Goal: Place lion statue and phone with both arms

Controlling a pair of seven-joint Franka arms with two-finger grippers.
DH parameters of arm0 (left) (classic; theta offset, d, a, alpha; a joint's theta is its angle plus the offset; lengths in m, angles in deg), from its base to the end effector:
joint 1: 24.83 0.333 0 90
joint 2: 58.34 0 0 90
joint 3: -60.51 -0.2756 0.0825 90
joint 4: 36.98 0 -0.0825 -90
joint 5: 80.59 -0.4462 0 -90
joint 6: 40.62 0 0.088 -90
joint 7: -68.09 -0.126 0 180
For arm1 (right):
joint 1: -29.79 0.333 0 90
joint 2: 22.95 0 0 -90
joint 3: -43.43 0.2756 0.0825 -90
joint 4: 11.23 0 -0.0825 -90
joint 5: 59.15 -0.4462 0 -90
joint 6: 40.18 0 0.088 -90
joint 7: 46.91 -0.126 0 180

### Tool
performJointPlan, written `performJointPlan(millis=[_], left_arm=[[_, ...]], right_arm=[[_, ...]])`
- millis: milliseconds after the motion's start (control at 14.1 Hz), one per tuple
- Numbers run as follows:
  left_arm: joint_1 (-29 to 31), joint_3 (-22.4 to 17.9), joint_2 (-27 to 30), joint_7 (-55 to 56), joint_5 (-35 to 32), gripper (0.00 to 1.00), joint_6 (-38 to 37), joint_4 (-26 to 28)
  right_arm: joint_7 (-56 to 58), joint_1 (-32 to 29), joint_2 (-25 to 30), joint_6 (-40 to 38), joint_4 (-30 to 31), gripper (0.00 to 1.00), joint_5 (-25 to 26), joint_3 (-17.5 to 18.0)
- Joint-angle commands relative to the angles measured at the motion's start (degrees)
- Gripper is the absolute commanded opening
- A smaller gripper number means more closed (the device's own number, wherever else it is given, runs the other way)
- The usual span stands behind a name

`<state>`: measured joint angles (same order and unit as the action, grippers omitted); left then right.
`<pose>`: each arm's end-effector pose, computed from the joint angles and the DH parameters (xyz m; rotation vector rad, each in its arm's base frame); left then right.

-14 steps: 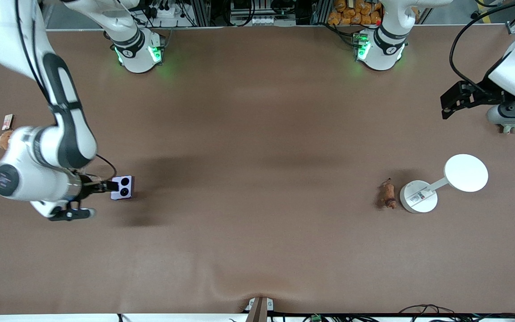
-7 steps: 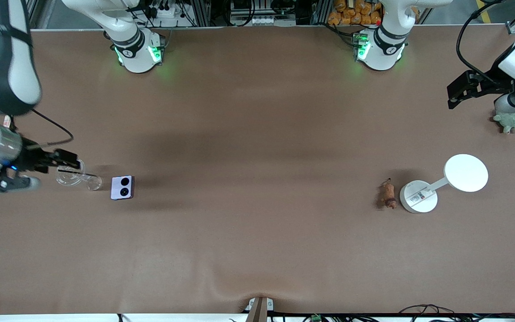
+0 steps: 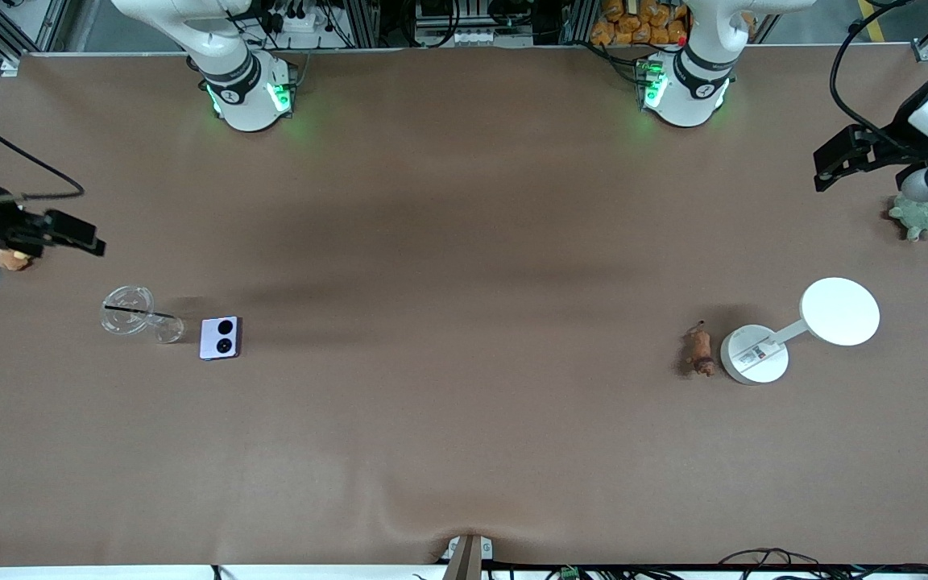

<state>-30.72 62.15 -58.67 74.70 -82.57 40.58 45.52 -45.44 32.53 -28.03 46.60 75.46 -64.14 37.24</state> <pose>0.5963 -0.0740 0.6173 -3.1040 0.0175 0.0373 0.6314 -0.0245 0.5364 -3.0573 0.0511 0.1272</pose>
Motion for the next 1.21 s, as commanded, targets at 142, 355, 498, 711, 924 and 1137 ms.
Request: performJointPlan(millis=[142,355,498,711,924,1137], left_arm=[[1.9,-0.9,1.6,0.2,3.0,1.0,-1.4,1.3],[1.9,-1.3,1.3,0.3,2.6,1.0,-1.5,0.9],[1.8,-1.2,1.0,0.2,2.2,1.0,-1.5,0.4],[1.9,-1.3,0.7,0.2,2.2,1.0,-1.4,-0.3],[1.9,-1.3,0.6,0.2,2.0,1.0,-1.4,-0.4],[1.9,-1.3,0.4,0.2,2.0,1.0,-1.4,-0.4]], right_arm=[[-1.6,-0.7,1.1,-5.9,-3.0,1.0,1.6,0.3],[-1.2,-0.7,3.2,-5.4,-1.1,1.0,4.4,0.4],[-0.9,-0.7,3.2,-5.5,-1.3,1.0,4.6,0.4],[-0.9,-0.9,3.2,-5.9,-1.8,1.0,5.9,0.2],[-1.1,-1.8,2.8,-6.5,-2.2,1.0,5.1,0.0],[-0.9,-1.3,2.7,-6.5,-2.3,1.0,4.6,0.1]])
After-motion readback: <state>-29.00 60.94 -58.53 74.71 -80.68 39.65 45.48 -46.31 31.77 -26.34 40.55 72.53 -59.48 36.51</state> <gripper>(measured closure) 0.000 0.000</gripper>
